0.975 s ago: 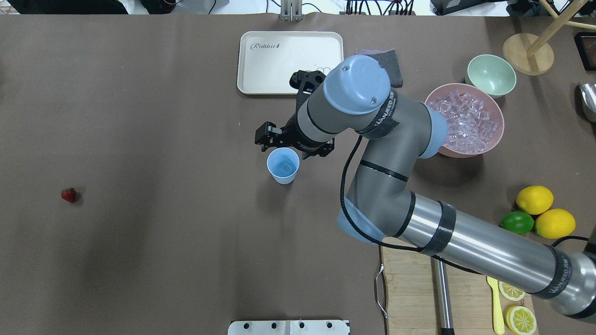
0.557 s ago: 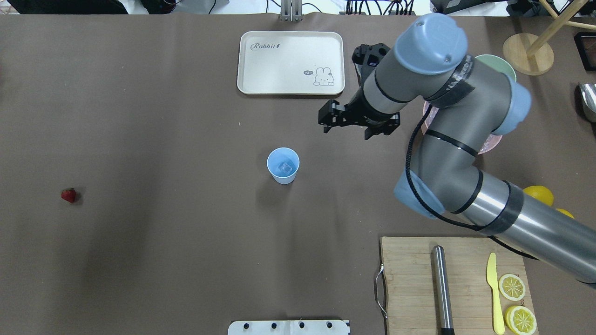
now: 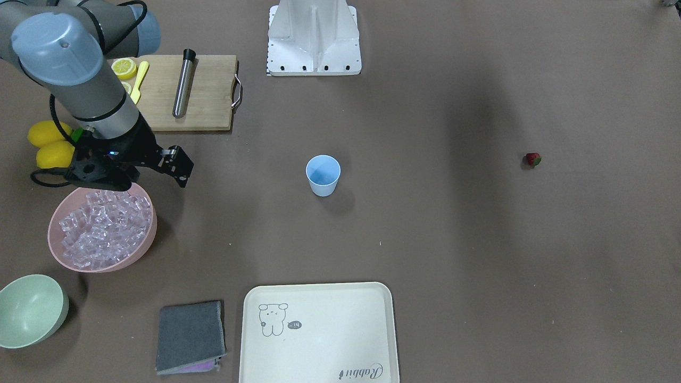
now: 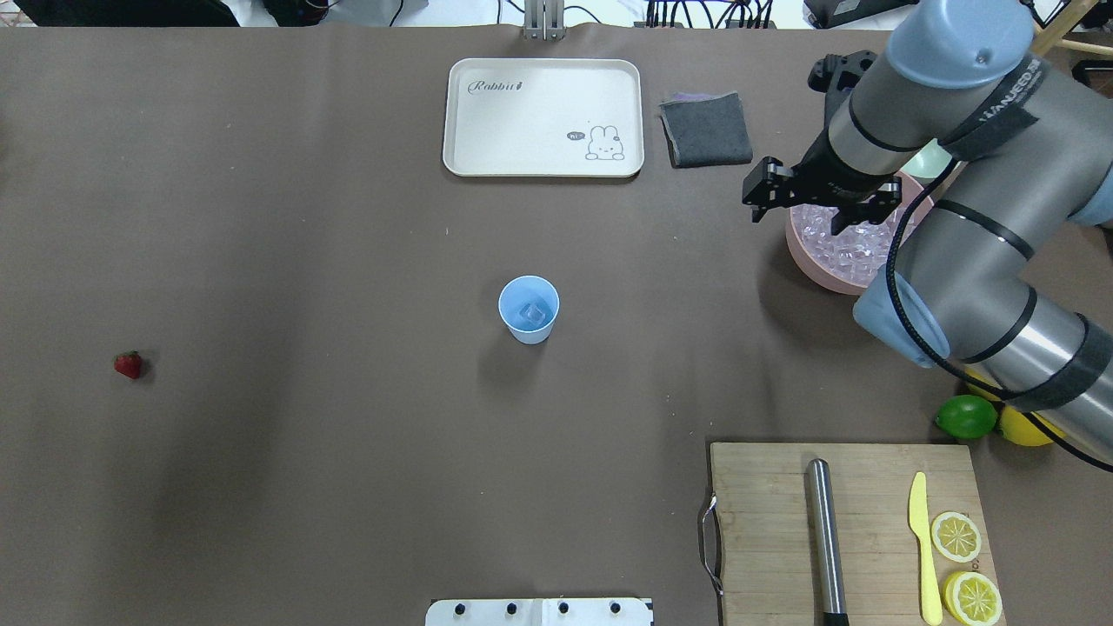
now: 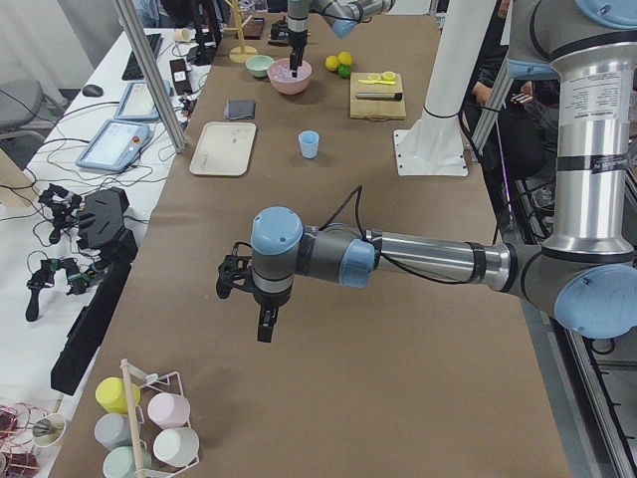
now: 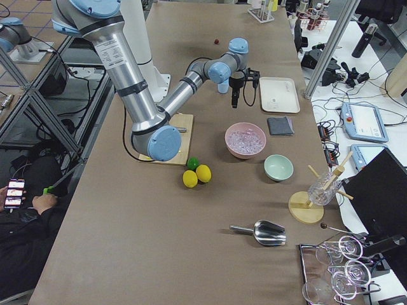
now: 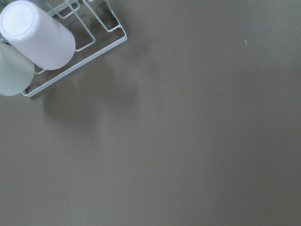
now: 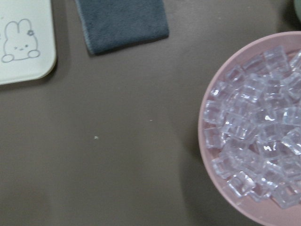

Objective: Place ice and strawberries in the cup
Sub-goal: 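Move the right gripper back over the pink ice bowl, then lower the right gripper into the ice and grasp another cube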

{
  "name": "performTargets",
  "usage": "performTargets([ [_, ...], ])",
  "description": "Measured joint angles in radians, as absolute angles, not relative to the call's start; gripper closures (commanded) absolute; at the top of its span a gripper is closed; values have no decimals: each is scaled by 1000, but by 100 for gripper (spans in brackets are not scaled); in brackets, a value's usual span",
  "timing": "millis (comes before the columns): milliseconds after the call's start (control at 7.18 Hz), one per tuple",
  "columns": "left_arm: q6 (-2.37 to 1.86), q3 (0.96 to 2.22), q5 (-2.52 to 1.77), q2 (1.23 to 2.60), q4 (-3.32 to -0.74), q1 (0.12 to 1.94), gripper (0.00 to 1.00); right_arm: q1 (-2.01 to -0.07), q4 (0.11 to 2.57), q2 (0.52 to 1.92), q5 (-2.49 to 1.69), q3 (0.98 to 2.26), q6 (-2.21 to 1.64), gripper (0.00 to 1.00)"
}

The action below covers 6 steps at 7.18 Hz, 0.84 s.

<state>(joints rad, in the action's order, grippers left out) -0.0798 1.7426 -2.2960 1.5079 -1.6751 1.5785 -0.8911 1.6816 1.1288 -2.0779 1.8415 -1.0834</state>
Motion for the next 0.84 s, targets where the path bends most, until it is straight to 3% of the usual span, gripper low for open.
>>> performTargets([
  [418, -80, 1744, -2296, 1508, -1675, 1578, 2, -987, 1755, 1144, -2051, 1802, -1116, 5],
  [836, -80, 1744, -2296, 1508, -1675, 1578, 2, -962, 1733, 1138, -1921, 1710, -1103, 12],
])
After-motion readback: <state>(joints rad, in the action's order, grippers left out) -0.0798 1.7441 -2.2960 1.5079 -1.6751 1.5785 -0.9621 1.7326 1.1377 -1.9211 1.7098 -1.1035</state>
